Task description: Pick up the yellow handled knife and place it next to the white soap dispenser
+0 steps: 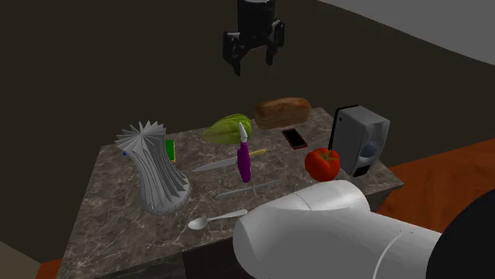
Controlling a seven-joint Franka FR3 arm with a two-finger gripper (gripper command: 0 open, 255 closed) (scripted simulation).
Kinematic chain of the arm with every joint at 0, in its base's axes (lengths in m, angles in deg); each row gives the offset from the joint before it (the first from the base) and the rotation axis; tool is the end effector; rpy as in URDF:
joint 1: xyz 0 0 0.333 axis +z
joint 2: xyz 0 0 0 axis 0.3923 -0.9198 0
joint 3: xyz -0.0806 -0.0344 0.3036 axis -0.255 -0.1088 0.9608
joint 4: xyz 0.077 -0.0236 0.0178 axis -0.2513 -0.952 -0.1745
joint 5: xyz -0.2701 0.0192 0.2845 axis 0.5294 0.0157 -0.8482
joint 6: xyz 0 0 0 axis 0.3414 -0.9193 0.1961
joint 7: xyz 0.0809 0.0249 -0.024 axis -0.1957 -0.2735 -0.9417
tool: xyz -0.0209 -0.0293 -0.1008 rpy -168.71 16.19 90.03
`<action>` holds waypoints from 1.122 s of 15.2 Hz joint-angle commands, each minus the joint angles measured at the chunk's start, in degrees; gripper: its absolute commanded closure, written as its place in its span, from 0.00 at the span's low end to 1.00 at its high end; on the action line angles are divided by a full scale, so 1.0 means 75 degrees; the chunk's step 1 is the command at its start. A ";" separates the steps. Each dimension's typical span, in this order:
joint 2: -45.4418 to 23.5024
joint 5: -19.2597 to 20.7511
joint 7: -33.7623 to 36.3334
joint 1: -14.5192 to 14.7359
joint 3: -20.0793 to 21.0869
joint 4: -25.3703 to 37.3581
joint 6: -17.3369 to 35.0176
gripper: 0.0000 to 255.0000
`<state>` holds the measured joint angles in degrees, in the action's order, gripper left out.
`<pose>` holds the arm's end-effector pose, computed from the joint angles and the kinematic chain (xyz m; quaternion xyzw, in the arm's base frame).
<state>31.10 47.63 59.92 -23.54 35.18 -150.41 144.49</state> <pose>0.3082 -0.0422 0.6363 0.9916 0.0572 0.1068 0.0460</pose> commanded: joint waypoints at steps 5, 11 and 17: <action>-0.0402 0.0149 -0.1107 0.0385 -0.0434 -0.0630 0.0880 0.00; -0.1298 0.0337 -0.2783 0.0955 -0.1084 -0.1323 0.2213 0.00; -0.2524 0.0408 -0.4507 0.1553 -0.1714 -0.1733 0.3558 0.00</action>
<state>14.45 50.79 28.46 -12.85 23.11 -163.39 169.17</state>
